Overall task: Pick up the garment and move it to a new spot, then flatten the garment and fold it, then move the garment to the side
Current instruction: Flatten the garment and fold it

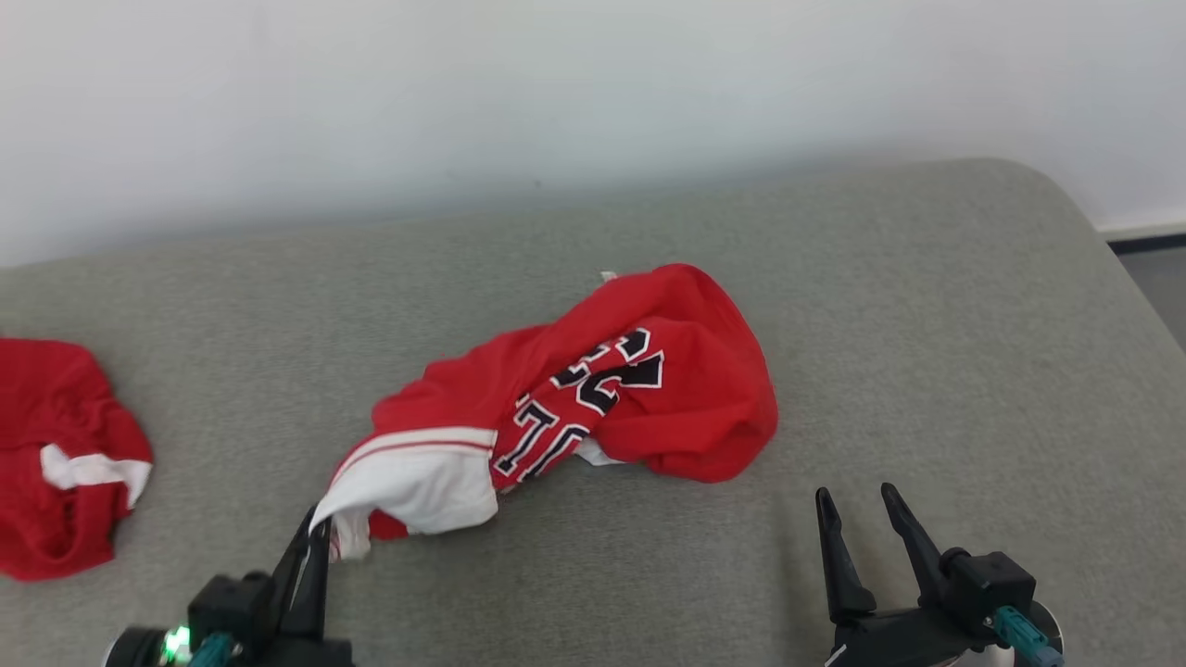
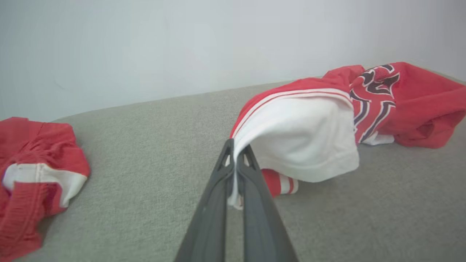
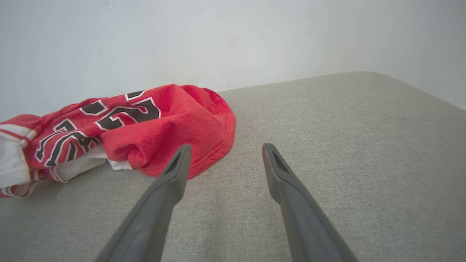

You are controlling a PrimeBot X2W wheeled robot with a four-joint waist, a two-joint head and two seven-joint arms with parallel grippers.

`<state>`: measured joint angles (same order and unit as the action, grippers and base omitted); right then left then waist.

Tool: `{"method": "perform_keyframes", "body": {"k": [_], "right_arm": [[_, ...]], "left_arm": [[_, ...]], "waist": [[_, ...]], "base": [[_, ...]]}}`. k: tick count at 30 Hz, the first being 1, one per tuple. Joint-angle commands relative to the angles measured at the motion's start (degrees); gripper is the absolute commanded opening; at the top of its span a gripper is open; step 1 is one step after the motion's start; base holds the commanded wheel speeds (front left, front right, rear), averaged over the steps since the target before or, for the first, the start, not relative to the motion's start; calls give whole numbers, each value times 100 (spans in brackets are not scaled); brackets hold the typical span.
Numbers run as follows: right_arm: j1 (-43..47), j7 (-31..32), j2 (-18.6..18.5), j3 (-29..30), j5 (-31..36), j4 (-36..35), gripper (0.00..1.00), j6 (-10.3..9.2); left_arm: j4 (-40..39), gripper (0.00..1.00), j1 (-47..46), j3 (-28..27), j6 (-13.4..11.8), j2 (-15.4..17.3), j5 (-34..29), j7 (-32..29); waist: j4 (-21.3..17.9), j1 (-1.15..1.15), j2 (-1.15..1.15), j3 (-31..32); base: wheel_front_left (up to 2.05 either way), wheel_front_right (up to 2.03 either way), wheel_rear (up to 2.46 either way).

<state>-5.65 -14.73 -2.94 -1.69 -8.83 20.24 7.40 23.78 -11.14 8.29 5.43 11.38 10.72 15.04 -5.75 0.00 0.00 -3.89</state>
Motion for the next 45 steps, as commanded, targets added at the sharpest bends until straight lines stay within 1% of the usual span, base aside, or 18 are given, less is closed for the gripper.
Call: {"method": "perform_keyframes", "body": {"k": [1,6,11,12,13,14,15,19,22,27,32,34,37,39,41,43,44,45], "right_arm": [[82,-40,9,-35,-44,22,100,18],[62,-45,8,-119,-99,52,100,18],[38,-47,9,-66,-56,80,100,18],[34,-48,9,-48,-43,82,100,18],[37,-48,9,-23,-28,79,100,18],[46,-46,10,-2,-15,75,100,19],[54,-42,9,22,-7,73,100,18],[71,-38,10,70,2,55,100,18],[87,-39,9,58,-9,52,100,18],[54,-40,9,26,-44,63,100,18],[0,-42,9,3,-52,81,100,19],[-24,-40,10,-31,-56,93,100,19],[-47,-38,9,-55,-54,105,100,18],[-73,-37,8,-54,-31,102,100,18],[-89,-33,9,-27,10,93,100,18],[-103,-31,10,-5,49,89,100,18],[-106,-31,10,9,58,78,100,18],[-107,-30,10,14,57,69,100,18]], "left_arm": [[-127,0,263,-51,-35,57,92,-67],[-408,0,961,-116,-17,10,383,-329],[-220,0,1241,-108,-49,-154,560,-367],[-221,4,1220,-121,-58,-180,580,-310],[-270,45,1171,-156,-96,-203,592,-247],[-329,99,1130,-189,-108,-225,611,-191],[-414,100,1090,-209,-127,-219,590,-136],[-918,100,1021,-398,-221,-245,601,-15],[-1261,100,1112,-446,-329,-175,457,1],[-1433,100,1242,-365,-305,-148,398,8],[-1246,100,1263,-61,-196,-192,308,-81],[-1099,100,1216,24,-176,-237,313,-103],[-901,100,1118,99,-163,-207,236,-109],[-664,100,1012,167,-206,-160,113,-116],[-398,100,892,132,-290,-194,124,-94],[-103,100,756,107,-305,-215,154,-86],[26,76,662,82,-286,-250,217,-74],[124,16,585,102,-233,-245,223,-58]], "waist": [[375,0,0,282],[424,0,0,268],[417,0,0,221],[421,0,0,220],[430,0,0,224],[443,0,0,230],[459,0,0,234],[512,0,0,247],[537,0,0,253],[536,0,0,226],[483,0,0,187],[424,0,0,168],[348,0,0,148],[266,0,0,124],[194,0,0,92],[136,0,0,61],[115,0,0,41],[98,0,0,23]], "base": [[0,0,0],[0,0,0],[0,0,0],[0,0,0],[0,0,0],[0,0,0],[0,0,0],[0,0,0],[0,0,0],[0,0,0],[0,0,0],[0,0,0],[0,0,0],[0,0,0],[0,0,0],[0,0,0],[0,0,0],[0,0,0]]}}
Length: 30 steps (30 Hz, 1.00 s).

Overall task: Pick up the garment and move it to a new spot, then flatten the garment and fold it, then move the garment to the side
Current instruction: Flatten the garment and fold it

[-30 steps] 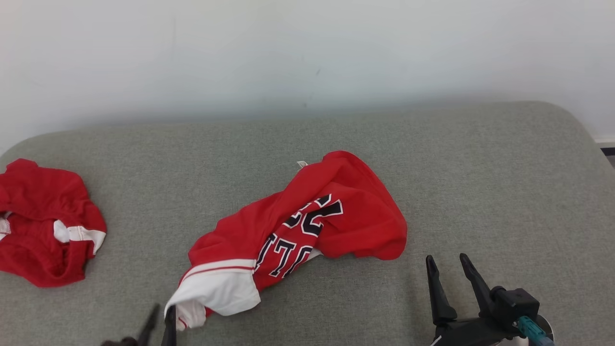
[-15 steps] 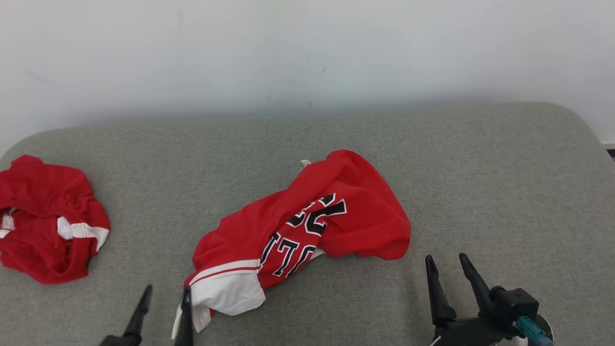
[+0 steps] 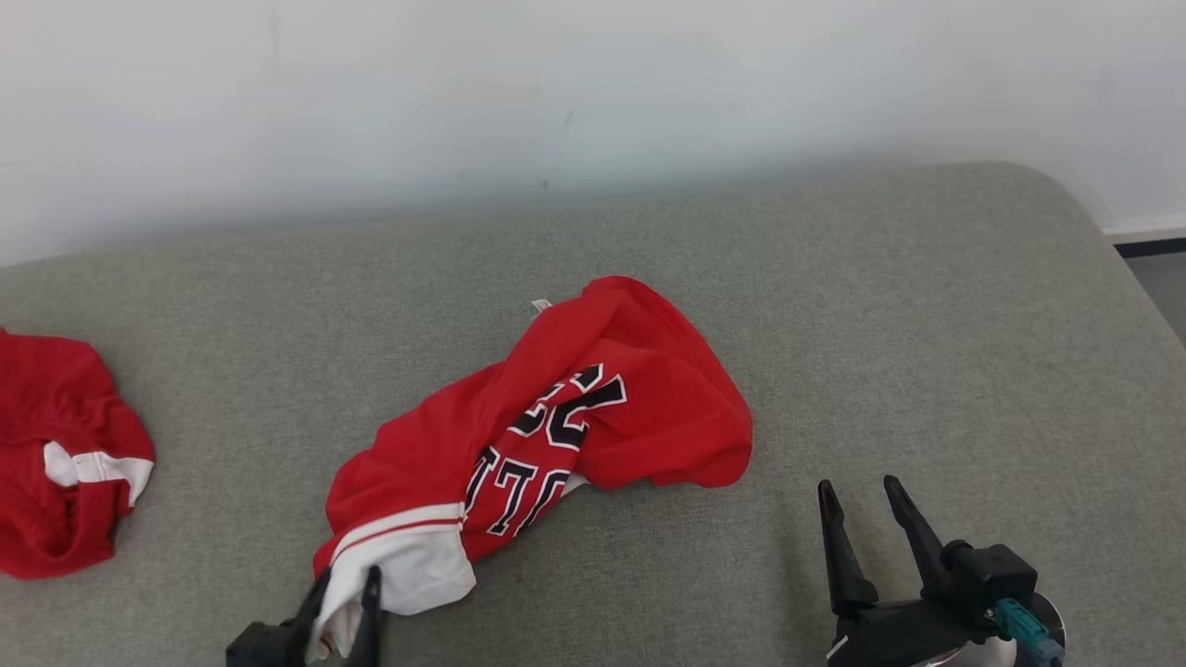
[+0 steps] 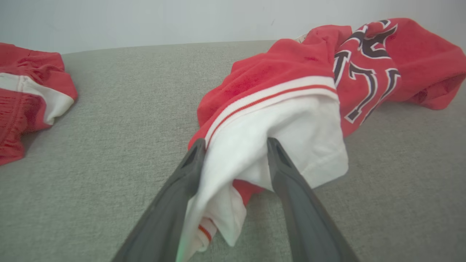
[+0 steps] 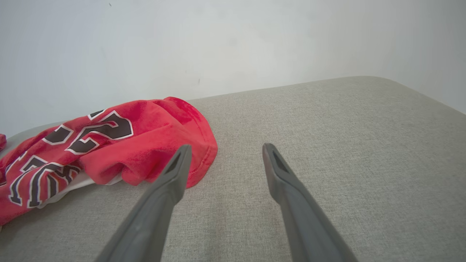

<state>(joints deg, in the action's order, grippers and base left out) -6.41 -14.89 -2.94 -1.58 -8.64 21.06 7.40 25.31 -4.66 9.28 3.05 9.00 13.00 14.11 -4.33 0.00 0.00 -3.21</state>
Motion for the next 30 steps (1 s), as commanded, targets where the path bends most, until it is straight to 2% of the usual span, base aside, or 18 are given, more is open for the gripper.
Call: {"method": "perform_keyframes", "body": {"k": [1,5,8,13,17,19,25,30], "right_arm": [[-29,-14,11,10,36,-24,100,18],[-30,-14,11,72,61,-70,100,18],[-47,-17,10,46,29,-98,100,18],[-87,-21,9,-9,-23,-124,100,18],[-221,-26,10,-50,-49,-120,100,18],[-322,-27,9,-84,-44,-122,100,18],[-683,-31,10,-192,-157,-122,100,18],[-867,-26,12,-227,-304,-152,100,18]], "left_arm": [[60,0,-122,13,56,-42,56,52],[108,0,-324,12,128,-45,66,95],[-302,0,-575,-47,185,24,58,113],[-1023,0,-1026,-64,287,349,37,15],[-1228,0,-1696,29,380,724,79,-305],[-1176,0,-2080,130,401,980,47,-475],[-798,0,-3196,412,441,1473,410,-787],[-163,0,-3987,786,436,1908,753,-866]], "waist": [[-52,0,0,-62],[-34,0,0,-135],[-10,0,0,-182],[-58,0,0,-277],[-177,0,0,-453],[-280,0,0,-602],[-709,0,0,-1156],[-1054,0,0,-1520]], "base": [[0,0,0],[0,0,0],[0,0,0],[0,0,0],[0,0,0],[0,0,0],[0,0,0],[0,0,0]]}}
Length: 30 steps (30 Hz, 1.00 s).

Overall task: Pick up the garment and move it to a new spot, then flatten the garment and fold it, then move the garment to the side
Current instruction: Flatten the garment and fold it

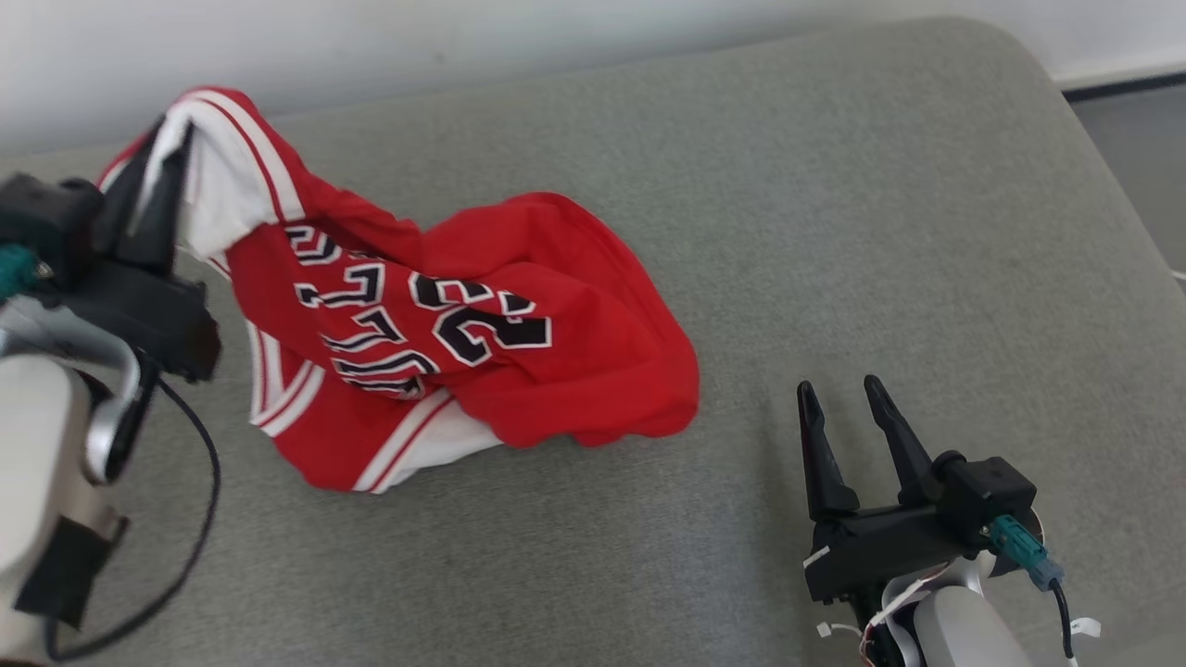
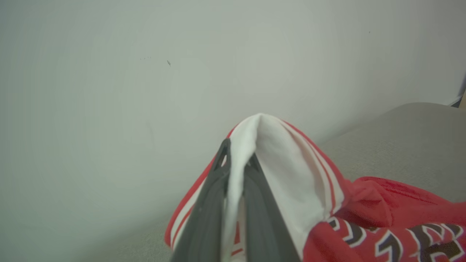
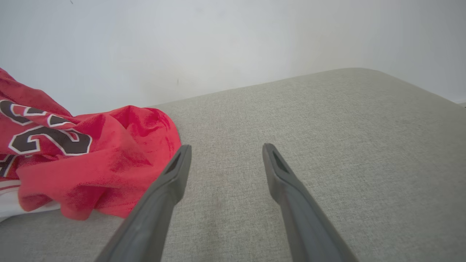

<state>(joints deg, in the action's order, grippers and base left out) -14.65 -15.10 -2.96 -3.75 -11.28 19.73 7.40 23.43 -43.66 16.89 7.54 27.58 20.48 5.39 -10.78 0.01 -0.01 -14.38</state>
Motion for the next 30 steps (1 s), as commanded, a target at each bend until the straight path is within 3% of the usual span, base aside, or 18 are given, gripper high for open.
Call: {"method": "perform_keyframes", "body": {"k": [1,9,10,11,12,19,25,30], "right_arm": [[-71,-5,14,-24,-64,-27,100,18],[-186,-4,17,-31,-142,-99,100,19],[-187,-5,15,-34,-144,-111,100,18],[-187,-5,16,-38,-144,-118,100,18],[-190,-5,16,-28,-146,-123,100,18],[-92,-5,14,100,-71,-107,100,18],[49,-5,13,147,0,-59,100,18],[168,-5,12,180,35,-36,100,18]], "left_arm": [[191,0,-241,46,-14,120,97,53],[1328,0,-1020,364,-12,420,447,120],[1523,6,-1085,434,-13,440,468,101],[1678,38,-1164,521,-13,457,449,127],[1834,100,-1246,572,-12,459,438,167],[2266,100,-1505,748,-12,427,609,750],[1978,100,-1112,642,-21,365,757,946],[1510,100,-449,511,-152,112,1065,964]], "waist": [[-474,-1,1,-462],[-781,-1,1,-743],[-798,-1,1,-766],[-808,-1,1,-782],[-811,-1,1,-790],[-578,-1,1,-557],[-223,-1,1,-169],[53,-1,1,11]], "base": [[0,0,0],[0,0,0],[0,0,0],[0,0,0],[0,0,0],[0,0,0],[0,0,0],[0,0,0]]}}
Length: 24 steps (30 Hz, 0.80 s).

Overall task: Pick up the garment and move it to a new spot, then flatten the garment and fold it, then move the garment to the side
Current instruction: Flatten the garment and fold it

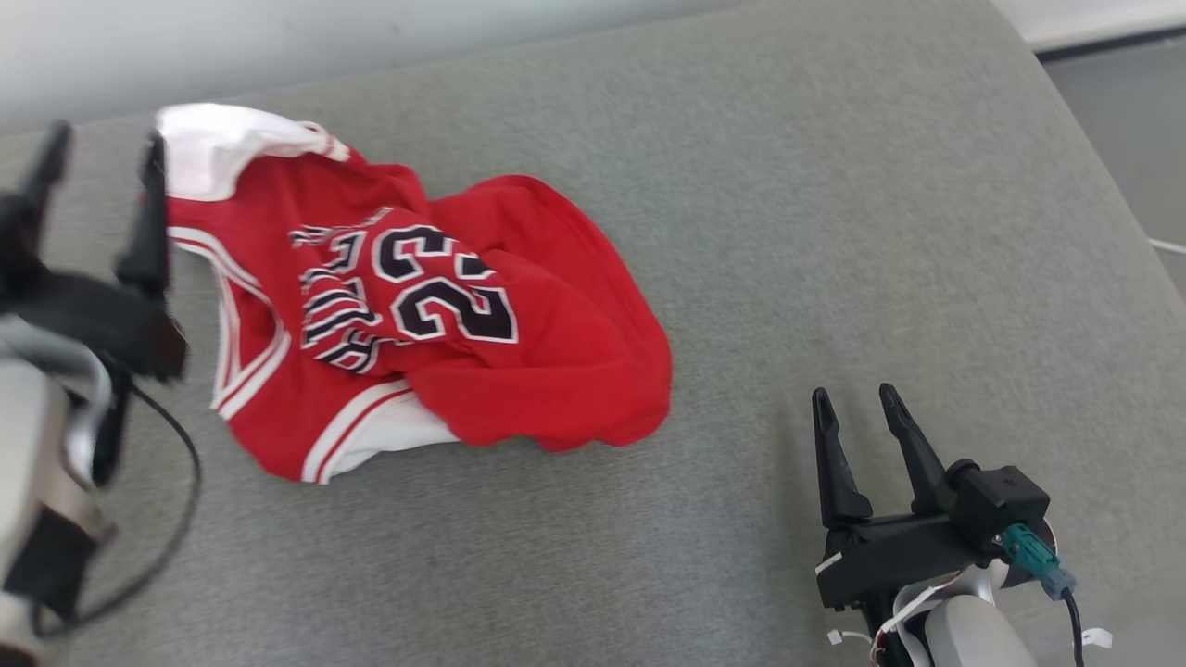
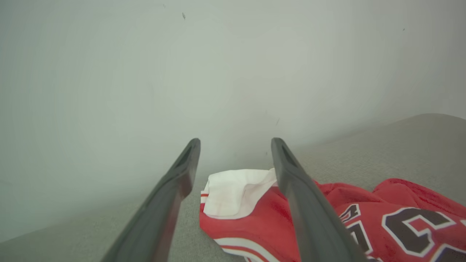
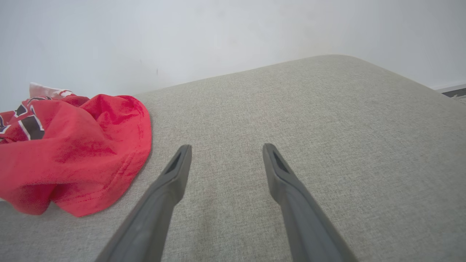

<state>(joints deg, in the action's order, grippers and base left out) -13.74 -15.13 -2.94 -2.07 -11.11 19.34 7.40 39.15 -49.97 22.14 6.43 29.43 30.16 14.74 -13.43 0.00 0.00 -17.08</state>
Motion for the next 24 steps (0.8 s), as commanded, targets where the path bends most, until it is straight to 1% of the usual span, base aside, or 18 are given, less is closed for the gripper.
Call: {"method": "perform_keyframes", "body": {"k": [1,5,8,9,16,18,19,22,24], "right_arm": [[91,-2,10,4,8,13,100,18],[120,-2,10,-4,12,21,100,18],[156,-2,10,11,24,40,100,18],[157,-2,10,-2,25,45,100,18],[212,-2,12,11,11,53,100,19],[256,-2,9,55,50,74,100,18],[256,-2,9,55,50,74,100,18],[264,-2,13,69,80,97,100,19],[252,-2,10,77,97,93,100,18]], "left_arm": [[-155,100,347,-2,-63,-97,105,14],[-519,100,1033,101,-253,-292,254,-161],[-707,100,1476,202,-330,-436,377,-382],[-760,100,1634,255,-300,-499,435,-469],[-865,100,2294,390,-554,-606,661,-1035],[-877,100,2430,413,-568,-685,744,-1206],[-877,100,2430,413,-568,-685,744,-1206],[-799,100,2513,451,-561,-715,883,-1477],[-772,100,2551,477,-567,-811,970,-1596]], "waist": [[355,0,0,297],[469,0,0,346],[528,0,0,370],[531,0,0,369],[504,0,0,426],[524,0,0,469],[524,0,0,469],[526,0,0,520],[515,0,0,547]], "base": [[0,0,0],[0,0,0],[0,0,0],[0,0,0],[0,0,0],[0,0,0],[0,0,0],[0,0,0],[0,0,0]]}}
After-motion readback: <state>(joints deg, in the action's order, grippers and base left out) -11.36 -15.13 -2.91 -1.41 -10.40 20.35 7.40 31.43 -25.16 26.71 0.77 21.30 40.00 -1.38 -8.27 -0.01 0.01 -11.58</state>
